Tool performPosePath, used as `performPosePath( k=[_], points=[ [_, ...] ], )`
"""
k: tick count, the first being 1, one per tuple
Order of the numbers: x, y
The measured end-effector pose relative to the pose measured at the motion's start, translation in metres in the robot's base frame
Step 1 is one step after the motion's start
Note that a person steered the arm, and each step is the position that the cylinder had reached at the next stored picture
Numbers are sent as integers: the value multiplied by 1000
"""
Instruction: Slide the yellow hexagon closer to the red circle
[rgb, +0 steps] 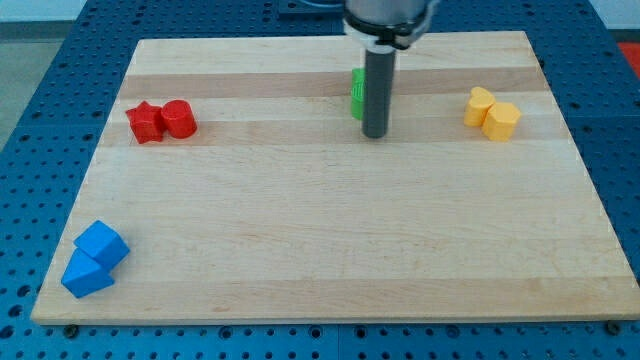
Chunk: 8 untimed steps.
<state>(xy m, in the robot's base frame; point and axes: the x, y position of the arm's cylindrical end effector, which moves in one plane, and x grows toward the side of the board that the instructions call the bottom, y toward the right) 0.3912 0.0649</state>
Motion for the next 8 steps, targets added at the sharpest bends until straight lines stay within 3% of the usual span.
performPosePath(
  k=[3,4,5,6,8],
  points=[
    [53,94],
    [114,100],
    [121,167],
    [58,224],
    [-6,210]
  ],
)
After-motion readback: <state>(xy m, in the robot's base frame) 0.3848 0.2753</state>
